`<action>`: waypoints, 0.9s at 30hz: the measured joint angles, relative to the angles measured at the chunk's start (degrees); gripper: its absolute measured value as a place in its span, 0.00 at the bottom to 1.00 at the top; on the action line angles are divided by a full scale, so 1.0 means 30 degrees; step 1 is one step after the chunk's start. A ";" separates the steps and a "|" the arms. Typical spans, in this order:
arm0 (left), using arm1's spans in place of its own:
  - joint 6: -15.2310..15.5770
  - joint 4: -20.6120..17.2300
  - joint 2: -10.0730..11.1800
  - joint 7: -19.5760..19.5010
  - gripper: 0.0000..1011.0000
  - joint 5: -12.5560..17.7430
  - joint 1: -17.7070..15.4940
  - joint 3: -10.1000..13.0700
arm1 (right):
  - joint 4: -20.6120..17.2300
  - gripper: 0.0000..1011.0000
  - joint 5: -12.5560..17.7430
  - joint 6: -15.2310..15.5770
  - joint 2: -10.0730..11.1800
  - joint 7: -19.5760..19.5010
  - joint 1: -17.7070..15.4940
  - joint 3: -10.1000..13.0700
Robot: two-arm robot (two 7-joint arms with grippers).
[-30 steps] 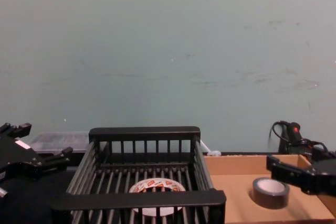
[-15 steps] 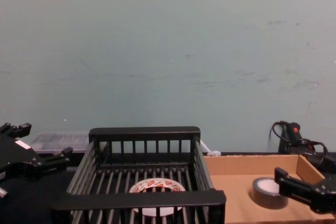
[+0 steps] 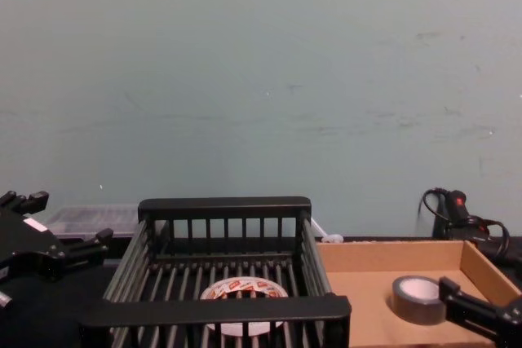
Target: Pick up the white tape and place it into the black box , Pick up the silver tape and place it into the brown box.
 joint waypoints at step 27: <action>0.0000 0.0000 0.0000 0.0001 0.99 -0.0001 0.0000 0.0000 | 0.0080 0.99 0.0026 0.0062 -0.0024 0.0150 0.0039 0.0000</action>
